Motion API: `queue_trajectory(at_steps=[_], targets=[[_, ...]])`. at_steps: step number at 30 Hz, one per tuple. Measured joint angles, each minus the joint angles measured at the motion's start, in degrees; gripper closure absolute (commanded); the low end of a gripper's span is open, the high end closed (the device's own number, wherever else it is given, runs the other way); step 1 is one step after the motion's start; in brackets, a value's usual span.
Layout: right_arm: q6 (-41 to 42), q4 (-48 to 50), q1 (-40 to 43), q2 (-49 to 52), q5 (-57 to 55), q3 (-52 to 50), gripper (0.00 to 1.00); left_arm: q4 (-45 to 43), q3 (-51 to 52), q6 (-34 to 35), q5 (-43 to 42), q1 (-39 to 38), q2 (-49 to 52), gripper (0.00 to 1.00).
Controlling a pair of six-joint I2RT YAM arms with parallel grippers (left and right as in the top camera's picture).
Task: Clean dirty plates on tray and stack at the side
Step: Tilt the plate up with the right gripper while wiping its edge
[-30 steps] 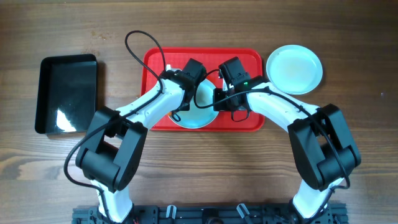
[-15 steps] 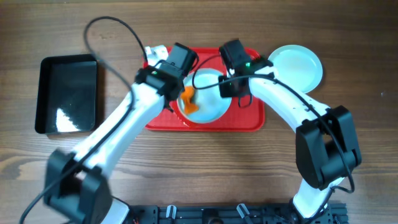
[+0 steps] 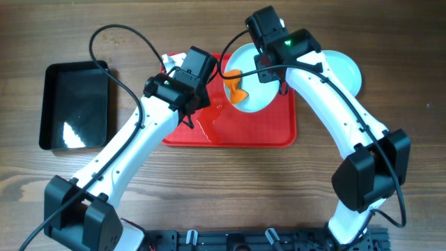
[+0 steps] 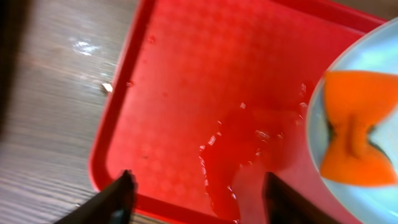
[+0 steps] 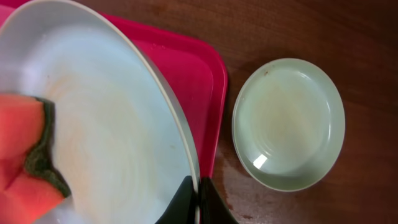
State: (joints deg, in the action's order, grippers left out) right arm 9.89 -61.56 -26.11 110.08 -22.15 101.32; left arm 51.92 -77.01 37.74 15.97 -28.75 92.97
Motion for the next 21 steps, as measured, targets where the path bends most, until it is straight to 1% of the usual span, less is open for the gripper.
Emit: queue_trajectory(at_steps=[4,8,11,18,21], targets=[[-0.2,-0.2,-0.1,0.0,2.0,0.0,0.96,-2.1,0.0,0.3,-5.3,0.0,0.0,0.25],[-0.2,0.3,-0.1,0.0,7.3,0.0,0.96,-4.3,0.0,0.3,-11.6,0.0,0.9,0.24],[-0.1,1.2,-0.1,0.0,10.2,-1.3,0.96,-4.4,0.0,0.3,-14.3,0.0,3.0,0.24],[0.8,8.3,-0.1,0.3,16.0,-10.9,0.96,-5.5,0.0,0.3,-17.9,0.0,9.4,0.25],[2.2,12.3,-0.1,0.5,18.4,-16.4,0.96,-6.0,0.0,0.3,-18.9,0.0,11.3,0.29]])
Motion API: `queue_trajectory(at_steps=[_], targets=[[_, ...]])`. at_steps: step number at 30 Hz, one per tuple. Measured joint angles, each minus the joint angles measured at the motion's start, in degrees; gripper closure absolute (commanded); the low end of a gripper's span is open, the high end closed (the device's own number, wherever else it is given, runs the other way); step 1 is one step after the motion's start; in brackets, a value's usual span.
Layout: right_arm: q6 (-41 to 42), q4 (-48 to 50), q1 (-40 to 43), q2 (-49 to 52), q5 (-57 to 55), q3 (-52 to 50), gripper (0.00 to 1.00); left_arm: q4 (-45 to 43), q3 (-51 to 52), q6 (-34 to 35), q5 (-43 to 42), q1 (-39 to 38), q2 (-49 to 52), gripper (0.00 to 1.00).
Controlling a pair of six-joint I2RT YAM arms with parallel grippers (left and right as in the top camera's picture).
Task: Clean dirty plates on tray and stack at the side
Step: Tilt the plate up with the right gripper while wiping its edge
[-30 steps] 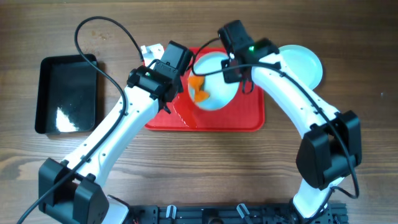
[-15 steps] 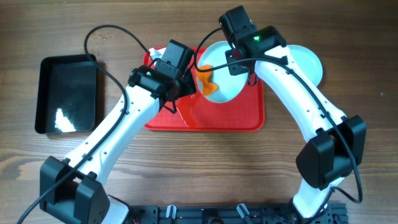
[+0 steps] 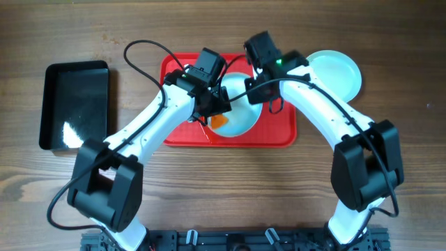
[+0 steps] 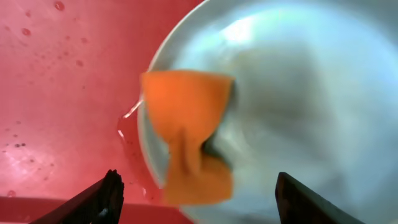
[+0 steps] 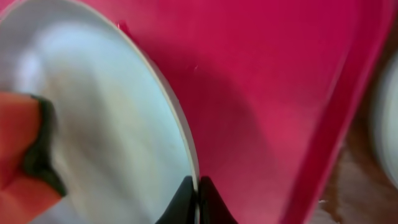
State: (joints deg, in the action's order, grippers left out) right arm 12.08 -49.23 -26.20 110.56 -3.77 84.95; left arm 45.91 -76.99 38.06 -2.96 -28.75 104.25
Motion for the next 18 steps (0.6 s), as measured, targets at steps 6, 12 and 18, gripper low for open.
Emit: queue_trajectory(at_steps=[6,12,18], targets=[[1.6,3.3,0.0,0.0,2.5,-4.7,0.96,-0.6,0.0,0.0,-0.4,0.0,3.5,0.30],[2.0,3.7,0.0,0.0,2.7,-4.8,0.96,-0.5,0.0,0.0,-0.6,0.0,5.8,0.34],[2.2,3.8,0.0,0.0,2.8,-4.8,0.96,0.2,0.0,0.0,-0.6,0.0,8.3,0.47]])
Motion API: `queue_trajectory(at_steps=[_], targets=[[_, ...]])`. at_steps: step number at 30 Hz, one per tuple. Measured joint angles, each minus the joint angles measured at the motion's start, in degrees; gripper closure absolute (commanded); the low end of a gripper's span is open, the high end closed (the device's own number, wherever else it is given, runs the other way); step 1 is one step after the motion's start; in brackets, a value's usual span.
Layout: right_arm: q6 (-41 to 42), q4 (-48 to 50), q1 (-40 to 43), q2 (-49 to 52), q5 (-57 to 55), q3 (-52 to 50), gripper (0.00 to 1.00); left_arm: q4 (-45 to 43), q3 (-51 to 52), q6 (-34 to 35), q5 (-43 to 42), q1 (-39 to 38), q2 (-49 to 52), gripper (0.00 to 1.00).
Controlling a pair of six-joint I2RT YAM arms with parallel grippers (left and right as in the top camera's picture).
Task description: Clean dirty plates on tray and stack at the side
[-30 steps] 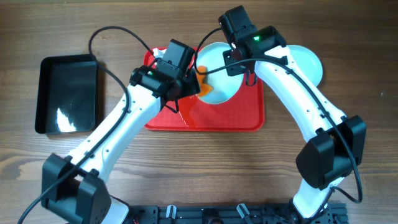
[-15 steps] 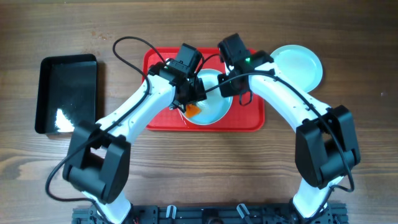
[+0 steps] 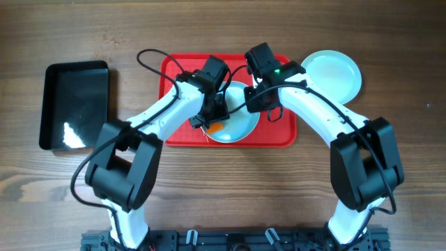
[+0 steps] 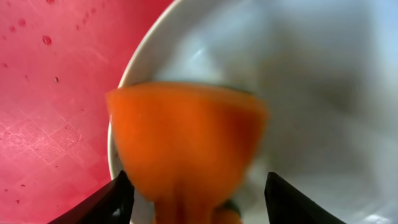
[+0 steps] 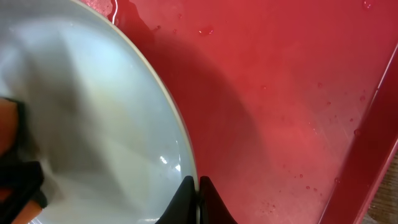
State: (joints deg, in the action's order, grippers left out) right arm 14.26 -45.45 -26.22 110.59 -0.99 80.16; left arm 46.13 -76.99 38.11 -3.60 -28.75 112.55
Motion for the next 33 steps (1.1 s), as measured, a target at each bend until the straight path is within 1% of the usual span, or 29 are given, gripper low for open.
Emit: queue_trajectory(at_steps=[2,4,5,7,8,9,14,17,21,25,29,33], targets=[[0.0,0.2,0.0,0.0,0.2,0.0,0.96,0.2,0.0,-0.1,-0.2,0.0,0.6,0.61],[0.0,0.2,0.0,0.0,0.2,0.0,0.96,0.0,0.0,0.2,-0.2,0.0,0.8,0.83],[0.0,0.1,0.0,0.0,0.2,0.0,0.96,-0.3,0.0,0.2,-0.2,0.0,0.8,0.96],[0.3,0.1,0.0,0.0,0.1,0.0,0.96,-1.1,0.0,0.3,-0.2,0.2,0.8,0.96],[0.5,0.0,0.0,0.0,0.1,0.0,0.97,-1.3,0.0,0.2,-0.2,0.4,0.8,0.96],[0.5,-0.1,0.0,0.0,0.1,0.0,0.96,-1.4,0.0,0.1,-0.2,0.5,0.8,0.96],[0.9,-0.6,0.0,0.0,0.1,0.0,0.96,-0.1,0.0,0.1,0.9,2.5,0.8,0.96],[0.9,-0.5,-0.5,0.0,0.9,0.0,0.96,2.6,0.0,-0.7,4.1,4.0,0.8,0.96],[1.0,-0.3,-2.0,0.0,2.6,0.0,0.96,6.7,-0.2,-2.2,10.4,4.7,0.1,0.96],[1.2,-0.7,-1.3,0.0,0.8,0.0,0.96,8.8,0.1,-2.4,17.7,6.8,-0.5,0.96],[1.6,-0.7,-0.2,0.0,-0.7,0.0,0.96,7.5,0.5,-2.4,20.8,9.5,-5.0,0.96],[2.4,0.0,-0.2,0.0,-0.9,0.0,0.96,5.1,0.5,-2.5,19.1,9.3,-12.8,0.96]])
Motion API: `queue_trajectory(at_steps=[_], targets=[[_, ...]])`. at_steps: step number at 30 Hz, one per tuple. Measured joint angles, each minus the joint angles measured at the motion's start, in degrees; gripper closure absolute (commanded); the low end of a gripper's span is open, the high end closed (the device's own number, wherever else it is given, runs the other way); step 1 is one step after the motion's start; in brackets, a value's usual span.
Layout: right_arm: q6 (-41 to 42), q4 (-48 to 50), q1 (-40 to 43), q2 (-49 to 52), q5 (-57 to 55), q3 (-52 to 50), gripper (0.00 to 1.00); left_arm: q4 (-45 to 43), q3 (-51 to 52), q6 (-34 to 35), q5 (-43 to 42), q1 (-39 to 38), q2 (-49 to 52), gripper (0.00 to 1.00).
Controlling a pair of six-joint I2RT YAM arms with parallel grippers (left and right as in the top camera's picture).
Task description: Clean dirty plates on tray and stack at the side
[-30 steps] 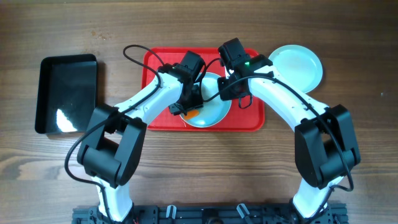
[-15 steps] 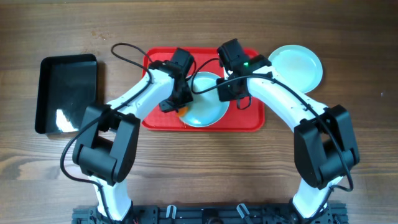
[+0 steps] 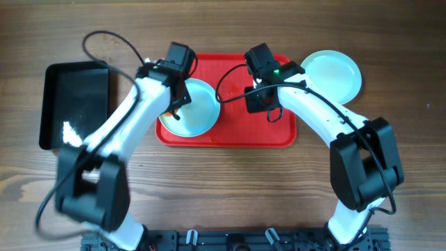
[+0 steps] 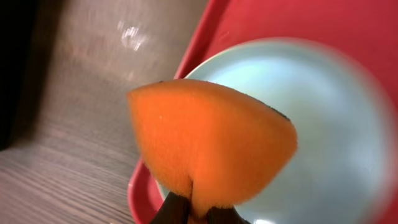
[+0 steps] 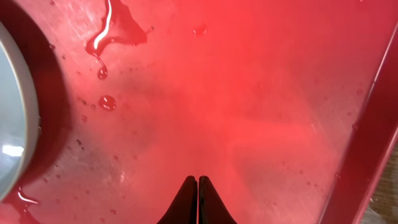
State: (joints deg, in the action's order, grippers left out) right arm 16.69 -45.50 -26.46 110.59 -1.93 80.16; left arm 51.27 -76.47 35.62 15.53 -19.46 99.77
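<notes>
A pale green plate [image 3: 197,111] lies on the left part of the wet red tray [image 3: 244,125]. My left gripper [image 4: 198,213] is shut on an orange sponge [image 4: 211,140] and holds it above the plate [image 4: 323,124], over its left rim. In the overhead view the left gripper [image 3: 173,108] is at the tray's left edge. My right gripper [image 5: 198,186] is shut on nothing, low over the bare tray [image 5: 261,93]. The plate's rim [image 5: 9,118] shows well to its left. A second pale green plate [image 3: 333,73] sits on the table to the right of the tray.
A black rectangular bin [image 3: 75,104] stands on the wooden table at the left. Water drops and a puddle [image 5: 115,31] lie on the tray. The right arm [image 3: 327,118] reaches over the tray's right edge.
The left gripper has shut on the sponge and lifted it off the plate. The plate has moved from the tray's middle to its left part. The right gripper, still shut, no longer grips its rim.
First my right gripper held the plate tilted at the tray's back right, sponge on it, with my left gripper open over the tray. Then the plate was mid-tray and the open left fingers came around the sponge. Now the left holds the sponge and the right has released the plate.
</notes>
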Motion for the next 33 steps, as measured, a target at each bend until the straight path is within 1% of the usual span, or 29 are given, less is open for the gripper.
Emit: queue_trajectory(at_steps=[2,4,6,7,10,14,17,22,25,27,28,29,30,31,33], targets=[[0.2,1.3,0.0,0.0,0.5,0.0,0.96,-0.7,0.0,-0.1,-2.1,-0.1,-4.2,0.96],[0.4,2.6,0.0,0.0,2.3,0.0,0.95,-0.7,0.0,-0.2,-3.2,-0.1,-6.2,0.96],[0.6,5.7,0.0,0.0,6.9,0.0,0.86,-0.7,0.0,-0.2,-4.0,-0.1,-7.2,0.96],[1.0,7.1,0.0,0.0,9.1,0.0,0.80,-0.7,0.0,-0.2,-4.3,-0.1,-7.2,0.96],[2.3,11.9,0.0,0.0,16.8,-0.1,0.69,0.4,0.0,-0.4,-5.1,0.2,-7.1,0.96],[5.2,14.8,-0.7,0.0,21.8,-0.1,0.65,2.4,0.0,-0.4,-5.4,1.5,-7.1,0.96],[6.8,14.8,-2.0,0.3,20.8,-0.1,0.64,3.3,0.0,-0.4,-5.4,2.7,-7.1,0.96],[10.2,16.5,-5.3,5.0,18.4,-0.1,0.67,4.5,0.0,-0.4,-5.6,3.0,-7.1,0.96],[11.7,18.1,-6.5,8.7,18.4,-0.1,0.70,5.1,0.0,-0.4,-5.6,3.0,-7.1,0.96],[12.6,18.9,-6.8,10.1,19.2,0.0,0.71,5.4,0.0,-0.4,-5.6,3.0,-7.1,0.96],[13.0,18.8,-7.0,10.2,19.0,0.0,0.75,5.5,0.0,-0.4,-5.6,3.0,-7.1,0.96],[13.2,18.8,-7.0,10.2,19.0,0.0,0.81,5.6,0.0,-0.4,-5.6,3.0,-7.1,0.96],[13.6,18.8,-7.0,10.2,18.8,0.0,0.91,5.6,0.0,-0.4,-5.6,3.0,-7.1,0.96],[13.9,18.8,-7.0,10.2,18.3,0.0,0.96,5.5,0.0,-0.4,-5.6,3.0,-7.1,0.96],[13.8,18.5,-7.0,10.3,17.2,0.0,0.96,5.5,0.0,-0.4,-5.6,3.0,-7.1,0.96]])
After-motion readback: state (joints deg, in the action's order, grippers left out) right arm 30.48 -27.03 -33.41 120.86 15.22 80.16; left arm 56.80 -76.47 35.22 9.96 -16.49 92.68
